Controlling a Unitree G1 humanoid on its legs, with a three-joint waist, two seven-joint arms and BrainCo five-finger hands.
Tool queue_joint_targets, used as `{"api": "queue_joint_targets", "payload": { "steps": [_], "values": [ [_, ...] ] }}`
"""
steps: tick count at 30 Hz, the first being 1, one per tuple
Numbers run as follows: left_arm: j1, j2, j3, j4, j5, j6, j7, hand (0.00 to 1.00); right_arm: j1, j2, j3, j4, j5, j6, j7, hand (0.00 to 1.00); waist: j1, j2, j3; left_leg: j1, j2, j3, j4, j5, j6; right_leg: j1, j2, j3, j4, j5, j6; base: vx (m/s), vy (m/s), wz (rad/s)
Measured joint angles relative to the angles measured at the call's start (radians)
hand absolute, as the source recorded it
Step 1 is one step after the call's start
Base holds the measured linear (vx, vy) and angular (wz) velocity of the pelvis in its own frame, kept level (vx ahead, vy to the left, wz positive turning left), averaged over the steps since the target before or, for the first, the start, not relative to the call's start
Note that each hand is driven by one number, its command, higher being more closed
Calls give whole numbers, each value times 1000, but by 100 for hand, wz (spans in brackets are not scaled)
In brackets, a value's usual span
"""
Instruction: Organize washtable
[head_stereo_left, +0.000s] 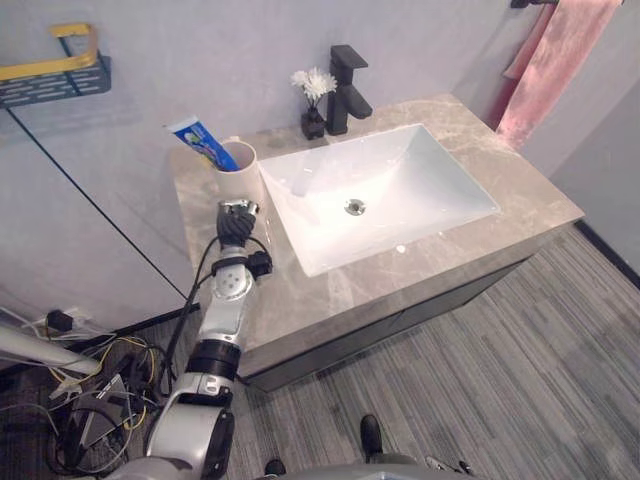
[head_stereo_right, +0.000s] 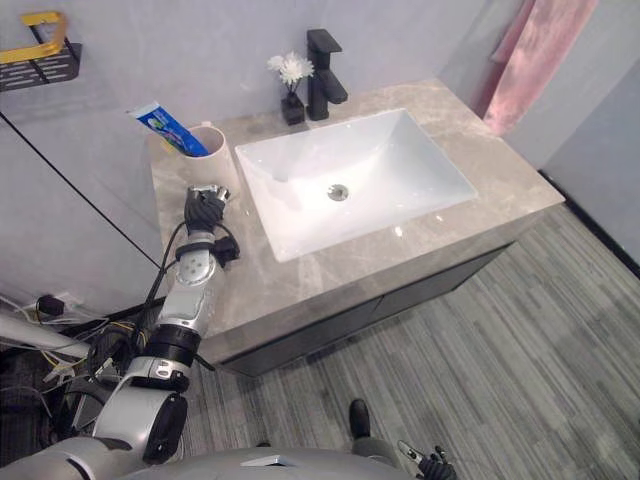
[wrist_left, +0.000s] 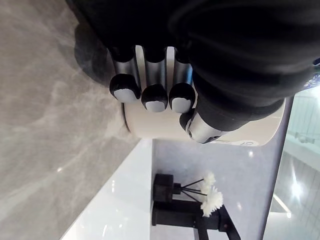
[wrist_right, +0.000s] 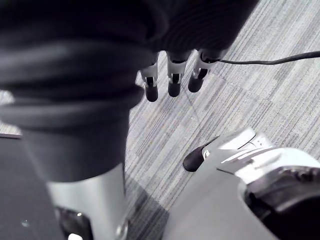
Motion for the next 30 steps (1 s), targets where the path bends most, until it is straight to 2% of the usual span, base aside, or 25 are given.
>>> {"api": "queue_joint_targets", "payload": {
  "steps": [5, 11, 18, 20, 22, 25, 30],
  "values": [
    [-78, 41, 45, 33, -1, 2, 21, 100, -1, -1, 7, -25, 1, -3, 6, 0, -3, -20, 28, -39, 3, 15, 27, -1, 0, -37, 4, 18, 0, 19, -8, -61, -8, -10],
    [-61, 62, 63, -11, 0, 5, 46, 100, 0, -4, 45, -24, 1, -3, 16, 0, -21, -19, 42, -44, 3, 19, 33, -1, -1, -41, 4, 22, 0, 22, -13, -14, -2, -3],
    [83, -1, -8, -206, 25, 2, 46, 100, -1, -3, 56, -26, 0, -6, 17, 0, -17, -15, 43, -43, 4, -7, 27, -1, -1, -30, 3, -8, 6, 15, -23, 32, -2, 10],
    [140, -18, -54, -262, 30, -19, 30, 100, 2, -5, 62, -34, 0, -7, 16, 0, -8, -15, 43, -43, 4, -15, 26, -1, -1, -25, 1, -23, 7, 15, -23, 22, 0, 13],
    [160, -28, -106, -269, 30, -25, 3, 100, 13, -5, 69, -55, 0, -8, 16, 0, 4, -15, 43, -41, 3, -34, 28, -1, 0, -11, -1, -50, 6, 12, -28, -1, 1, 23],
    [165, -38, -137, -262, 30, -26, -22, 100, 13, -6, 77, -59, 0, -17, 16, 0, 7, -16, 42, -41, 2, -55, 29, 0, 1, 1, -5, -71, 5, 8, -32, -21, 6, 20],
    [160, -37, -162, -253, 39, -27, -26, 100, 13, -12, 97, -62, 0, -20, 16, 0, 7, -17, 42, -41, 2, -54, 28, 2, 1, 0, -5, -72, 4, 8, -32, -4, 0, 1]
  ]
}}
